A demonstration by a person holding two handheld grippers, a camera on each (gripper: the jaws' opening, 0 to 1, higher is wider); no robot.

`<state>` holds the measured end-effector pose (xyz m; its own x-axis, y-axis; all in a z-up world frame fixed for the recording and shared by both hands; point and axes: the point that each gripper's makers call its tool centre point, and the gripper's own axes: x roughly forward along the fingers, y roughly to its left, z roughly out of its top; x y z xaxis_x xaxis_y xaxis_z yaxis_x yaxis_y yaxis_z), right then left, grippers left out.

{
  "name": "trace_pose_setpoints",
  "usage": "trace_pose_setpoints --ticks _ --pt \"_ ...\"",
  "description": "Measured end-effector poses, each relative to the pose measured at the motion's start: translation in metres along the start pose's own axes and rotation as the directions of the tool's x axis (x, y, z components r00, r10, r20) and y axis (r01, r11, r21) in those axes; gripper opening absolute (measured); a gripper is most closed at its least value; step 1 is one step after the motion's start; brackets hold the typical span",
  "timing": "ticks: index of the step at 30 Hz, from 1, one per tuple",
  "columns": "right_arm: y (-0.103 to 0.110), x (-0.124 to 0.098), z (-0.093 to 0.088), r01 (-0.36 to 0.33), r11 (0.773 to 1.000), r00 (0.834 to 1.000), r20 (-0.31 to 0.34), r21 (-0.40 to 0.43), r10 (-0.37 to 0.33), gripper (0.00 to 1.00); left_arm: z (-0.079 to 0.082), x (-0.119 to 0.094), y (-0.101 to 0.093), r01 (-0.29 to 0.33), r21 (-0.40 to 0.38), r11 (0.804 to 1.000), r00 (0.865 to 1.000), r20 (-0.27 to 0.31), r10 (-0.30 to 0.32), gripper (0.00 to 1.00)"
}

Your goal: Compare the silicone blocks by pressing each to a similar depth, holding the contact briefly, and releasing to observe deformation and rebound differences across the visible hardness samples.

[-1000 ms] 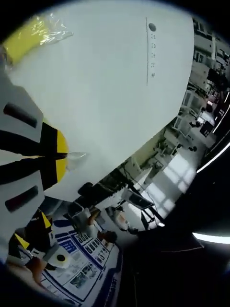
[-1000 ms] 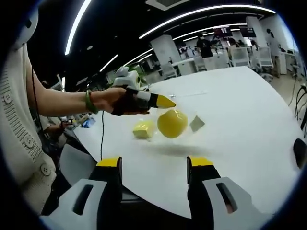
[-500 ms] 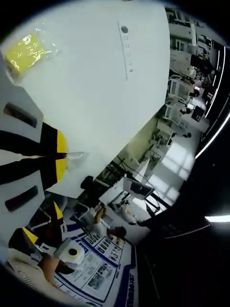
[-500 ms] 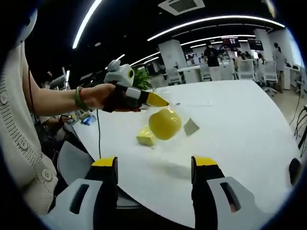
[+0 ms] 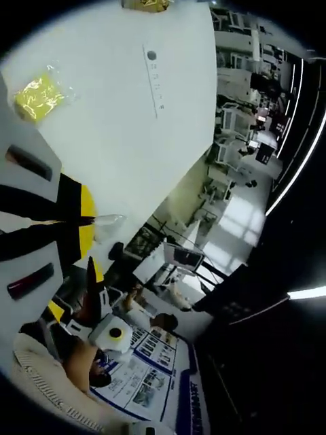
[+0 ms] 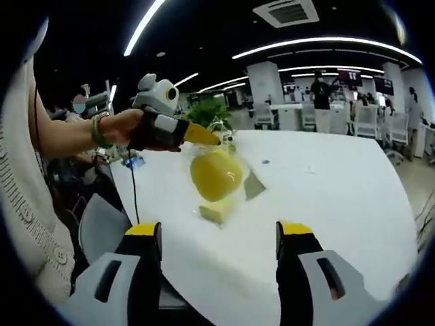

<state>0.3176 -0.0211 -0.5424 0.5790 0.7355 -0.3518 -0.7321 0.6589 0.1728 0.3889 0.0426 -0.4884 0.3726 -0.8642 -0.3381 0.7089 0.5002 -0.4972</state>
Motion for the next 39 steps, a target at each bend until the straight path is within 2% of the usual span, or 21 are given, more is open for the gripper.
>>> trace_pose_setpoints --ticks 4,8,11,17,26,34,39 --pt "0.005 0.011 0.01 -0.03 0.999 1.0 0.004 -0.03 0.03 0.66 0.005 -0.013 -0.007 -0.004 0.023 1.0 1.0 0.014 0.004 0.0" --pt "0.011 0.027 0.015 -0.068 0.996 0.998 -0.02 -0.059 0.067 0.68 0.008 -0.027 -0.012 -0.007 0.035 0.999 1.0 0.027 0.006 0.0" --pt "0.019 0.034 0.013 -0.094 0.992 0.995 -0.043 -0.086 0.09 0.7 0.006 -0.035 -0.017 -0.012 0.056 0.998 1.0 0.028 0.01 0.0" --pt "0.032 0.055 0.026 -0.153 0.982 0.988 -0.03 -0.107 0.15 0.69 -0.001 -0.047 -0.025 -0.007 0.061 0.998 1.0 0.021 0.006 0.0" --pt "0.055 0.083 0.034 -0.265 0.954 0.964 -0.045 -0.14 0.261 0.71 -0.003 -0.057 -0.036 0.006 0.072 0.997 1.0 0.008 -0.007 0.0" --pt "0.074 0.097 0.039 -0.34 0.922 0.94 -0.069 -0.187 0.333 0.61 -0.003 -0.057 -0.042 0.019 0.079 0.997 1.0 -0.002 -0.019 0.0" --pt "0.076 0.103 0.04 -0.354 0.913 0.935 -0.099 -0.202 0.34 0.57 -0.005 -0.057 -0.041 0.02 0.08 0.997 1.0 -0.018 -0.018 0.0"
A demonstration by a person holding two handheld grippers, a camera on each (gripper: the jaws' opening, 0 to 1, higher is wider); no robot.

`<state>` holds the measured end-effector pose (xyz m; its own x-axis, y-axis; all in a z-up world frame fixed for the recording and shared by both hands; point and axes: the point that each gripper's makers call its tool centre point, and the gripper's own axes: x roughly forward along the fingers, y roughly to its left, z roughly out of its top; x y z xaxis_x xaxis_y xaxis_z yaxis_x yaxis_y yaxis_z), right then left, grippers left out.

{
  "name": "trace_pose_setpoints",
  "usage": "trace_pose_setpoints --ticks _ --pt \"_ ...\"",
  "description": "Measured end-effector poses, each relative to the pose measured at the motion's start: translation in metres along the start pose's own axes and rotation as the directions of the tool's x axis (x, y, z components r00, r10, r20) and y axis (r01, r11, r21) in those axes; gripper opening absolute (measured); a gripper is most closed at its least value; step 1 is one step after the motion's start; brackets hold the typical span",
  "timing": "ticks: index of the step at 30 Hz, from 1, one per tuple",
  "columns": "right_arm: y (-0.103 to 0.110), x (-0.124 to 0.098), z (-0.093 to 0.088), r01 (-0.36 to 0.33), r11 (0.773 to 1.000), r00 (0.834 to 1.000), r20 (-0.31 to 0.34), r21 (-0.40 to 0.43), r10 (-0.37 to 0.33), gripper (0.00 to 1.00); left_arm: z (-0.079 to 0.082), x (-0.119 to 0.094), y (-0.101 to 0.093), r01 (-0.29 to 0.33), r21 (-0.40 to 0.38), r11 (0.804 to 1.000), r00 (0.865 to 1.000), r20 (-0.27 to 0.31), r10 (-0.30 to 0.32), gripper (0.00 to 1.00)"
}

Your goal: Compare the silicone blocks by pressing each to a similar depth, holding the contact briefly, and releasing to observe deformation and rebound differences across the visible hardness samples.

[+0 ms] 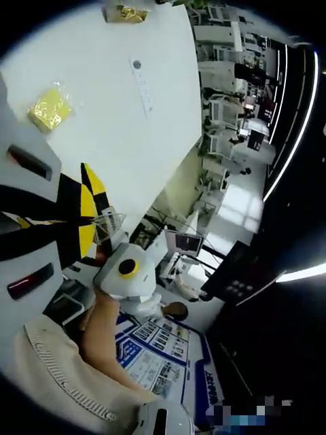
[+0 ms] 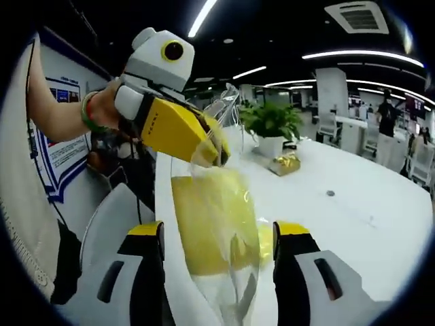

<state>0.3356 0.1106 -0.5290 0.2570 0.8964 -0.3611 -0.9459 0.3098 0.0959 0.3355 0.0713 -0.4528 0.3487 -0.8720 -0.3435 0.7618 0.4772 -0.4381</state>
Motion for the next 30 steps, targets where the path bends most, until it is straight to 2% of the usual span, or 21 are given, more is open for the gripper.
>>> trace_pose_setpoints --ticks 4,9,13,20,23,30 --pt "0.001 0.0 0.005 -0.005 1.0 1.0 0.002 -0.03 0.005 0.53 -0.002 0.002 0.0 0.002 0.009 1.0 1.0 -0.012 -0.002 0.0" --pt "0.005 0.005 -0.003 -0.047 0.993 0.997 -0.069 -0.11 0.04 0.45 -0.005 0.004 -0.001 0.012 0.022 1.0 0.999 -0.034 -0.011 0.0" --pt "0.008 0.007 -0.002 -0.061 0.989 0.996 -0.073 -0.132 0.052 0.37 -0.006 0.006 -0.001 0.016 0.024 1.0 0.999 -0.042 -0.015 0.0" --pt "0.008 0.009 0.0 -0.048 0.99 0.997 -0.069 -0.133 0.039 0.3 -0.006 0.005 -0.004 0.028 0.026 0.999 0.998 -0.051 -0.027 0.0" --pt "0.009 0.009 0.001 -0.038 0.986 0.998 -0.058 -0.159 0.029 0.26 -0.005 0.004 -0.005 0.034 0.027 0.999 0.998 -0.049 -0.033 0.0" --pt "0.013 0.011 -0.002 -0.019 0.986 0.997 -0.074 -0.168 0.006 0.19 -0.01 0.001 -0.006 0.041 0.026 0.999 0.997 -0.063 -0.039 0.0"
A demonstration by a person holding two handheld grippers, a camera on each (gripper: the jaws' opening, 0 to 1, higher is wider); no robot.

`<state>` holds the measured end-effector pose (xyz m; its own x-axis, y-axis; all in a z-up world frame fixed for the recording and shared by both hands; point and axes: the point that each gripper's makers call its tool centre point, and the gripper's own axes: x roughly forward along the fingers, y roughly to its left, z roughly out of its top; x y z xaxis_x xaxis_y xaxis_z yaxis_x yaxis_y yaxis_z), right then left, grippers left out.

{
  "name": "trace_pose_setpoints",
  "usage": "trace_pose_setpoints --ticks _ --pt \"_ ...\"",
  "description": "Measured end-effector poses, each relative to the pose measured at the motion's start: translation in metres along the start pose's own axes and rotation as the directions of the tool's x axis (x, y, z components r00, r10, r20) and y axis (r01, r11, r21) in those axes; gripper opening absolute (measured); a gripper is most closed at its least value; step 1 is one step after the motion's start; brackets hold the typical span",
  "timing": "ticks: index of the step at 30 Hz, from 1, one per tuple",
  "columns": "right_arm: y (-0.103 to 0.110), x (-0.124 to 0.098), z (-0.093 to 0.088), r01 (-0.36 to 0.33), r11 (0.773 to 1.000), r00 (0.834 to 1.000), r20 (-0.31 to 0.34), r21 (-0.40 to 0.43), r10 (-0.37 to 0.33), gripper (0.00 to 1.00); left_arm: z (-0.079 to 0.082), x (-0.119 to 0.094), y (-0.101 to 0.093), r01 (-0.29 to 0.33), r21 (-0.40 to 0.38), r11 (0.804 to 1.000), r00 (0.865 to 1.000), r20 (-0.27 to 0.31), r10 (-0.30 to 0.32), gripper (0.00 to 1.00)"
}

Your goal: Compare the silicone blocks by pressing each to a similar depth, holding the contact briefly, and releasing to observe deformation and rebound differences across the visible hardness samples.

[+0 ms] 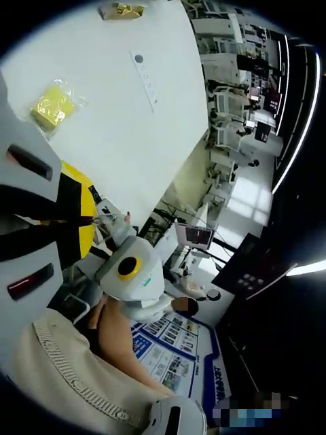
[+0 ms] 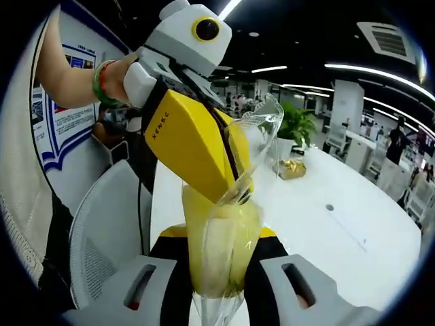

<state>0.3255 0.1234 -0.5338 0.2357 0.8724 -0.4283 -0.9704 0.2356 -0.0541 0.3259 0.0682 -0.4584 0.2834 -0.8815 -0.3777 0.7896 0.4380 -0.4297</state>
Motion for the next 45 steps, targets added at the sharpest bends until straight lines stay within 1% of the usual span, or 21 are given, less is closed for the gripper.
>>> trace_pose_setpoints --ticks 6,8,9,11,15,22,34,39,40,45 --pt "0.005 0.002 -0.004 0.002 1.0 1.0 -0.025 -0.006 -0.002 0.16 -0.006 -0.002 -0.001 0.001 0.004 1.0 1.0 -0.017 -0.001 0.0" --pt "0.005 0.002 -0.005 0.009 1.0 1.0 -0.023 -0.012 -0.009 0.15 -0.007 -0.003 -0.001 0.0 0.007 1.0 1.0 -0.02 0.0 0.0" --pt "0.007 0.003 -0.006 -0.001 1.0 1.0 -0.028 -0.007 0.001 0.15 -0.008 -0.003 -0.001 -0.002 0.008 1.0 1.0 -0.026 0.002 0.0" --pt "0.007 0.003 -0.007 0.005 1.0 1.0 -0.029 -0.024 -0.006 0.15 -0.009 -0.003 -0.002 0.0 0.008 1.0 1.0 -0.029 0.0 0.0" --pt "0.009 0.003 -0.007 0.002 1.0 1.0 -0.025 -0.031 -0.002 0.15 -0.011 -0.004 -0.003 0.003 0.011 1.0 0.999 -0.034 -0.002 0.0" --pt "0.008 0.001 -0.006 0.004 1.0 1.0 -0.02 -0.023 -0.005 0.15 -0.01 -0.003 -0.005 0.003 0.016 1.0 0.999 -0.034 -0.002 0.0" --pt "0.011 0.0 -0.008 0.001 1.0 1.0 -0.019 -0.008 -0.001 0.16 -0.013 -0.001 -0.006 0.001 0.027 1.0 0.999 -0.05 0.0 0.0" --pt "0.011 -0.001 -0.008 -0.002 1.0 1.0 -0.014 -0.002 0.002 0.18 -0.012 -0.001 -0.007 -0.013 0.013 1.0 0.999 -0.044 0.013 0.0" --pt "0.01 -0.002 -0.006 0.01 1.0 1.0 -0.005 -0.005 -0.01 0.18 -0.011 -0.001 -0.007 -0.011 0.009 1.0 0.999 -0.039 0.012 0.0" --pt "0.01 -0.006 -0.003 0.01 1.0 1.0 0.016 -0.018 -0.01 0.2 -0.008 0.0 -0.011 0.001 -0.029 1.0 0.999 -0.034 -0.002 0.0"
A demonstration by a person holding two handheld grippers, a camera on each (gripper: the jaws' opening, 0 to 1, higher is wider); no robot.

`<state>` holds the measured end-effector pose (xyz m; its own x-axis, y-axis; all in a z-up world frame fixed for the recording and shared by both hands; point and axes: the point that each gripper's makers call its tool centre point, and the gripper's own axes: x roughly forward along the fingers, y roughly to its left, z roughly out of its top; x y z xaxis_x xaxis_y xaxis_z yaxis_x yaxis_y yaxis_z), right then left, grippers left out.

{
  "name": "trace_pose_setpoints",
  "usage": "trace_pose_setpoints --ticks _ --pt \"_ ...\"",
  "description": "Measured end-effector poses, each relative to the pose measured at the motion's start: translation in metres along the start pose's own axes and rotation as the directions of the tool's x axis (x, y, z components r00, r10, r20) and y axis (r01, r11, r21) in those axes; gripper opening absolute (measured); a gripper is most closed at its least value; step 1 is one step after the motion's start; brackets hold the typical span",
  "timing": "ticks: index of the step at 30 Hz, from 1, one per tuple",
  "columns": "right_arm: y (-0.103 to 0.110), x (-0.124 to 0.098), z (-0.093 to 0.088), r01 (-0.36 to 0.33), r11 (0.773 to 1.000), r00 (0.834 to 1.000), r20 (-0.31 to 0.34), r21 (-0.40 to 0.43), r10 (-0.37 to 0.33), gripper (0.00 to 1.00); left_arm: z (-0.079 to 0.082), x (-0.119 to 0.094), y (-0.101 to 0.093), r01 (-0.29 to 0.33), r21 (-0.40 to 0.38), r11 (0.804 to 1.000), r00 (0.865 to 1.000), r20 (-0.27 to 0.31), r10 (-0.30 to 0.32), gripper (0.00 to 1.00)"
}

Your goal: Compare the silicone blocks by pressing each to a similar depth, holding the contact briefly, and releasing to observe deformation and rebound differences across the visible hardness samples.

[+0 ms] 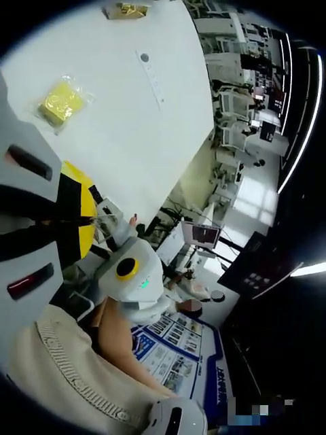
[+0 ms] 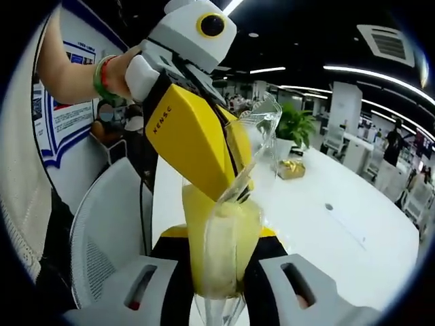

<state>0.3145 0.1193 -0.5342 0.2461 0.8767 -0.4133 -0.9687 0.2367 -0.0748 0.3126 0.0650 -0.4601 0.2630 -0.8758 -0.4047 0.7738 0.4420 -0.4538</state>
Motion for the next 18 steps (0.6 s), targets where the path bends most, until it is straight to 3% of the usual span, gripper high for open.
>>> trace_pose_setpoints --ticks 18 --pt "-0.0014 -0.0064 -0.0003 0.003 1.0 1.0 0.016 0.0 -0.003 0.28 0.001 0.0017 -0.0003 0.019 -0.052 0.998 1.0 0.014 -0.018 0.0"
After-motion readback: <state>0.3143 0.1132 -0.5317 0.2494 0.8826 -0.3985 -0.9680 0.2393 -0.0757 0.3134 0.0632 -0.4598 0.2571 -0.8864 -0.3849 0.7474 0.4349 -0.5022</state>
